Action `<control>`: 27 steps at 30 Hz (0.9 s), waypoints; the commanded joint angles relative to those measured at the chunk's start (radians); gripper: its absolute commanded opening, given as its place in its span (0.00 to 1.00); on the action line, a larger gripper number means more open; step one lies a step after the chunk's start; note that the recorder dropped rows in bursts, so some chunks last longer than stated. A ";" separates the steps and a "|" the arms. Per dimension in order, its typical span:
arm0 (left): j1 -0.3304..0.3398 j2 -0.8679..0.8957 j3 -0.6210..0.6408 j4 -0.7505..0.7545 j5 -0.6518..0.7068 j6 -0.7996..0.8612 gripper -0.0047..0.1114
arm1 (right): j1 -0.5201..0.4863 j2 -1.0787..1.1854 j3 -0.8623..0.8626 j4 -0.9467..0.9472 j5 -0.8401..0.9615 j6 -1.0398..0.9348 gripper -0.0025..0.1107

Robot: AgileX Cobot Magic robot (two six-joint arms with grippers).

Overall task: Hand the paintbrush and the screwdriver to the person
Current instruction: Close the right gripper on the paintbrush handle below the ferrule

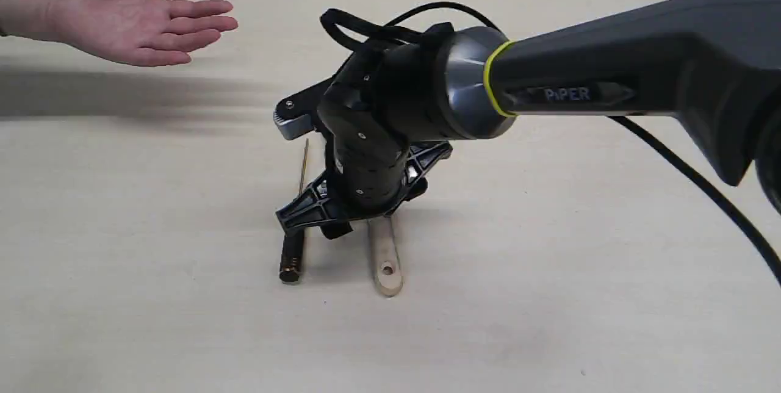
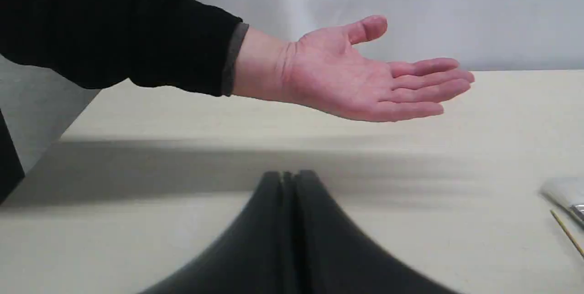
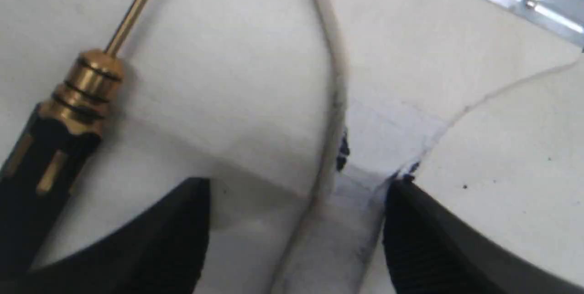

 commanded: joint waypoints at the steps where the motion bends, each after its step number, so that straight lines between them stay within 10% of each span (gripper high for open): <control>1: -0.008 -0.002 0.002 -0.004 -0.006 -0.002 0.04 | -0.028 0.044 0.010 -0.003 -0.032 0.051 0.53; 27: -0.008 -0.002 0.002 -0.001 -0.006 -0.002 0.04 | -0.040 0.017 0.010 -0.238 -0.047 0.256 0.53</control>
